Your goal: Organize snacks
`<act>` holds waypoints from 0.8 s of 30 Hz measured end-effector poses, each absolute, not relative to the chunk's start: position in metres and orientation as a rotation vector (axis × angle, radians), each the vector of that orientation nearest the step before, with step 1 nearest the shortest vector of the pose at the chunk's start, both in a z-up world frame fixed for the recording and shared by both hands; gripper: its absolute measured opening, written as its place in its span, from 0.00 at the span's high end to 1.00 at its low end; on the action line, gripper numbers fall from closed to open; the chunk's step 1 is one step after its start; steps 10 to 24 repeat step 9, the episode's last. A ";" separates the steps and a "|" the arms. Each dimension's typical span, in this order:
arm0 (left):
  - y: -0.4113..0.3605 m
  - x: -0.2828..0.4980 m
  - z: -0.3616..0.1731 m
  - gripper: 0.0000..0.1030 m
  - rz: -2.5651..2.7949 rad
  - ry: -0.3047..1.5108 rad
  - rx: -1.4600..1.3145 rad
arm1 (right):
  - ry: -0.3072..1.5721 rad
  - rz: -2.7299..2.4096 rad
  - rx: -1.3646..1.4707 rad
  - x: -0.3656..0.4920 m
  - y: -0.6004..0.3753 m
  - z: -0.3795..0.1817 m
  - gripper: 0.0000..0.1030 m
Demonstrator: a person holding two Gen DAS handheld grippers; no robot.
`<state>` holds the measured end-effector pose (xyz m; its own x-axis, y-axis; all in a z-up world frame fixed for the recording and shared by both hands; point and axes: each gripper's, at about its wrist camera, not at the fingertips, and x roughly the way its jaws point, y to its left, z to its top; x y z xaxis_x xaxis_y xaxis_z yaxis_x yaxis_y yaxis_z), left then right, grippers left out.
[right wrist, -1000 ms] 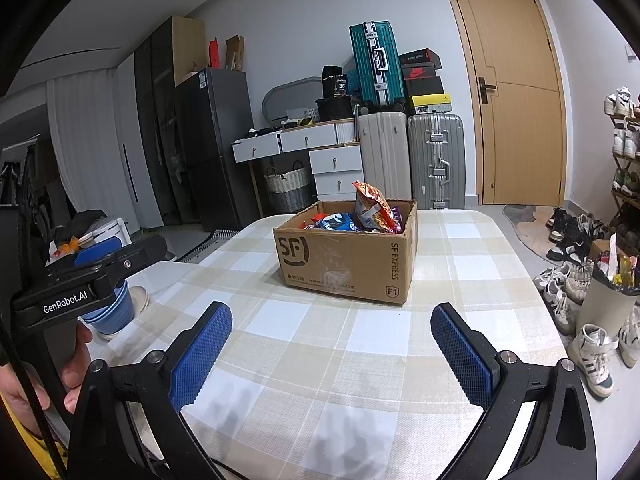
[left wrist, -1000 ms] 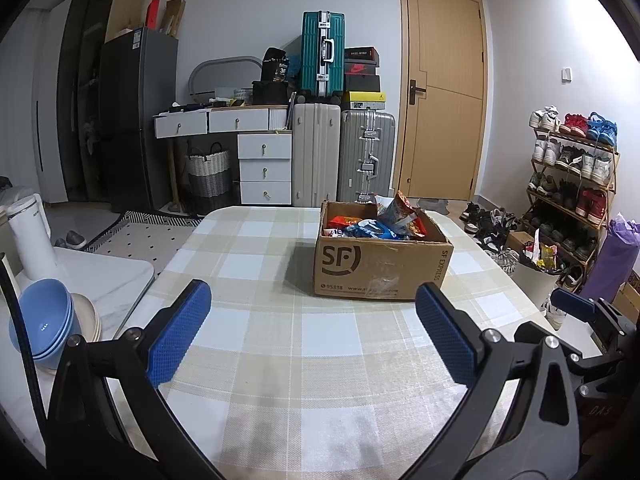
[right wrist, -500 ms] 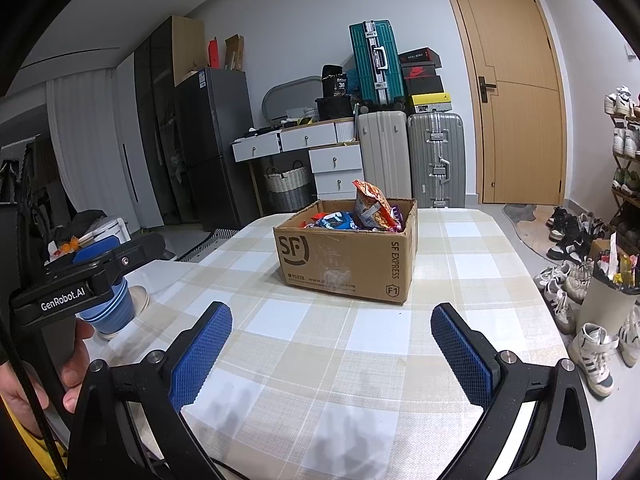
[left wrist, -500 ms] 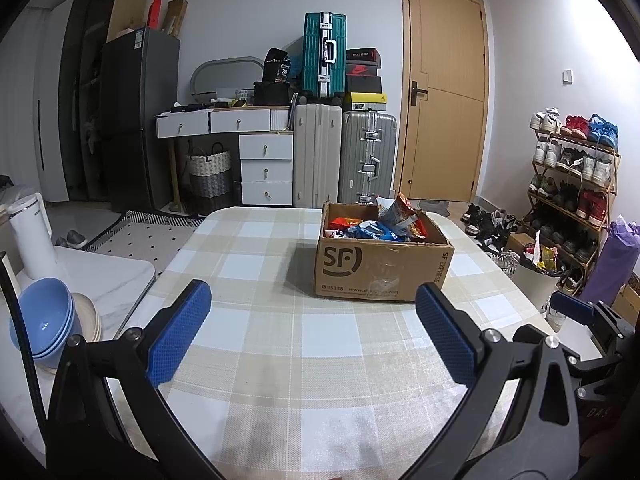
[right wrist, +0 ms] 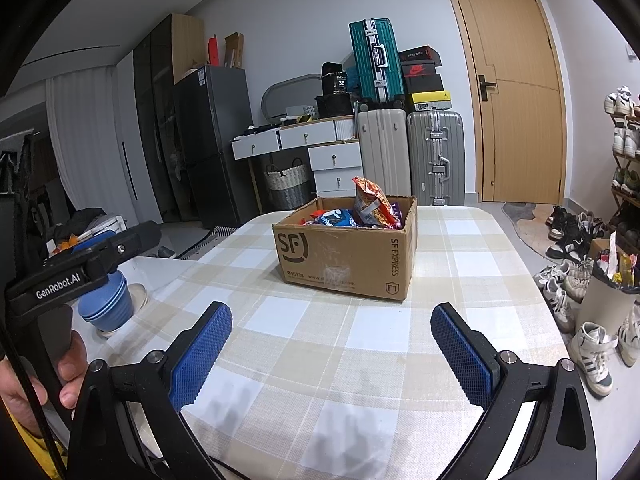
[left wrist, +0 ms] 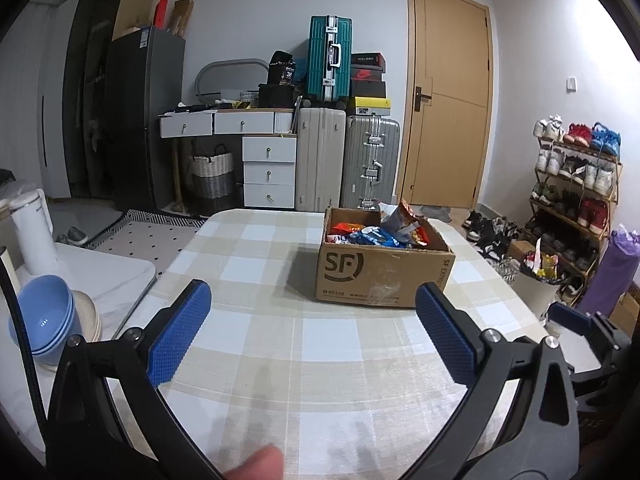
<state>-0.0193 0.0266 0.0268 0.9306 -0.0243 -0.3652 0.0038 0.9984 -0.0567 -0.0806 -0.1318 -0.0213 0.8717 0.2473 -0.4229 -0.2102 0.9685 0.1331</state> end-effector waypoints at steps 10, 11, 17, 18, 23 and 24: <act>0.027 -0.014 0.020 0.01 -0.032 0.386 -0.078 | 0.454 0.237 0.086 -0.080 -0.132 -0.021 0.01; 0.027 -0.014 0.020 0.01 -0.032 0.386 -0.078 | 0.454 0.237 0.086 -0.080 -0.132 -0.021 0.01; 0.027 -0.014 0.020 0.01 -0.032 0.386 -0.078 | 0.454 0.237 0.086 -0.080 -0.132 -0.021 0.01; 0.027 -0.014 0.020 0.01 -0.032 0.386 -0.078 | 0.454 0.237 0.086 -0.080 -0.132 -0.021 0.01; 0.027 -0.014 0.020 0.01 -0.032 0.386 -0.078 | 0.454 0.237 0.086 -0.080 -0.132 -0.021 0.01; 0.027 -0.014 0.020 0.01 -0.032 0.386 -0.078 | 0.454 0.237 0.086 -0.080 -0.132 -0.021 0.01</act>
